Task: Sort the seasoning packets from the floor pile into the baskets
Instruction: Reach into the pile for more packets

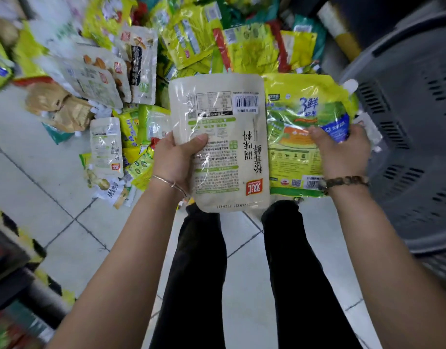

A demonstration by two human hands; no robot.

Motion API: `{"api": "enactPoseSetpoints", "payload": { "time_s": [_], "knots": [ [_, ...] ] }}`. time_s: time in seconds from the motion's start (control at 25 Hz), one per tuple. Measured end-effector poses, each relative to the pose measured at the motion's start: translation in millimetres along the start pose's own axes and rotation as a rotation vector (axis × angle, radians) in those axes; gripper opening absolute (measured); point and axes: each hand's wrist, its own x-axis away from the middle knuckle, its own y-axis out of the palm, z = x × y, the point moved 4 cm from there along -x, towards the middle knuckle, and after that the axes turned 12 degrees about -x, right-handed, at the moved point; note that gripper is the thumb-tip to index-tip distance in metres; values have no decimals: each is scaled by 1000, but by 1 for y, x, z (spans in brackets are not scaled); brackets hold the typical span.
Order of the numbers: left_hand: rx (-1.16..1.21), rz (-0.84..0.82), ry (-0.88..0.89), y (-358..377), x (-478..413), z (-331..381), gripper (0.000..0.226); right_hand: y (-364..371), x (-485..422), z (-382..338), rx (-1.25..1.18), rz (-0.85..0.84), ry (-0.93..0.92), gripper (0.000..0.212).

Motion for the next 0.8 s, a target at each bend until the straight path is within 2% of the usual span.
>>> {"api": "enactPoseSetpoints", "payload": {
  "time_s": [0.2,0.36,0.6,0.8],
  "knots": [
    [-62,-85,63,68,27,43,15,-82,-12,-20,-117,80,45,31],
    [-102,-161,89,141,41,59,15,-154,-39,-7,-177,221,78,32],
    [-247,-235,210,264,30,59,17,-244,-90,47,-188,387,133,37],
    [-593,-231,308,355,-12,23,14,-272,-135,125,-185,544,262,45]
  ]
}}
